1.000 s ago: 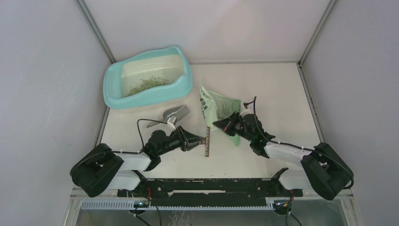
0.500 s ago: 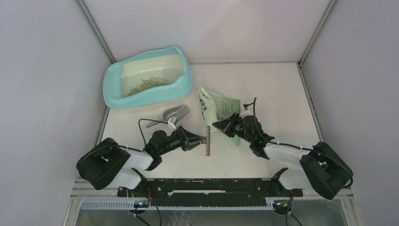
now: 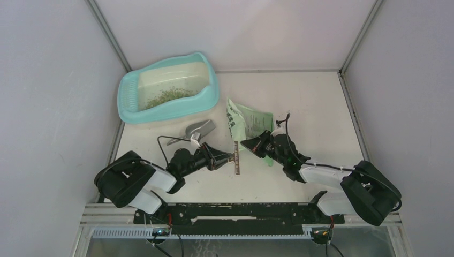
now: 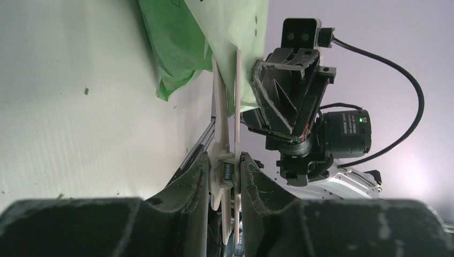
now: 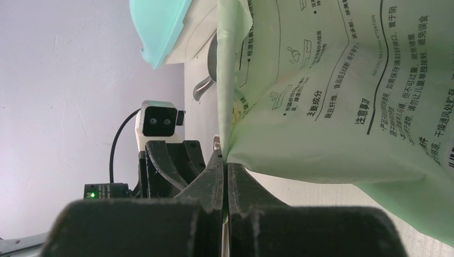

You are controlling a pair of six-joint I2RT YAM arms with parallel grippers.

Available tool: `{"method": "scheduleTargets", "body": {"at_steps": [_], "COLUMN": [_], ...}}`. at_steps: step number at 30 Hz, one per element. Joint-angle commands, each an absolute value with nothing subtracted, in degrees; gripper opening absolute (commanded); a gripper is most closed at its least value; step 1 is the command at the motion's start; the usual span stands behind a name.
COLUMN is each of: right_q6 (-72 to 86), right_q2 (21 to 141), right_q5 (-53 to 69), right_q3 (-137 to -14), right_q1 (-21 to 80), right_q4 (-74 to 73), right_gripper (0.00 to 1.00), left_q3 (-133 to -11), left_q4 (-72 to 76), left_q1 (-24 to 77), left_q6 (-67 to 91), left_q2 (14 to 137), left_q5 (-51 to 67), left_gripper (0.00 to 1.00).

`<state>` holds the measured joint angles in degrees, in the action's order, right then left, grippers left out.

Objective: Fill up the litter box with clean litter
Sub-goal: Clamp the cat litter bag at the center of the board.

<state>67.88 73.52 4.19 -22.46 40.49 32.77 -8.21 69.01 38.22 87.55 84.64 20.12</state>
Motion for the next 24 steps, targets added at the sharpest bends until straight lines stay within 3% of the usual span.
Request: {"method": "scheduleTargets", "body": {"at_steps": [1,24], "right_q6": [69.38,69.89], "right_q2": [71.67,64.71], "right_q5": [7.43,-2.36], "right_q3": [-22.20,-19.20], "right_q1": [44.84,54.25], "right_q4": [36.77,29.11], "right_gripper": [0.00,0.00], "left_q3": [-9.05,-6.83], "left_q4": [75.93,79.69], "left_q1": [37.96,36.36], "left_q6": [87.81,85.38], "left_q2": [85.47,89.92], "left_q5": [17.02,11.69], "left_gripper": [0.00,0.00]}}
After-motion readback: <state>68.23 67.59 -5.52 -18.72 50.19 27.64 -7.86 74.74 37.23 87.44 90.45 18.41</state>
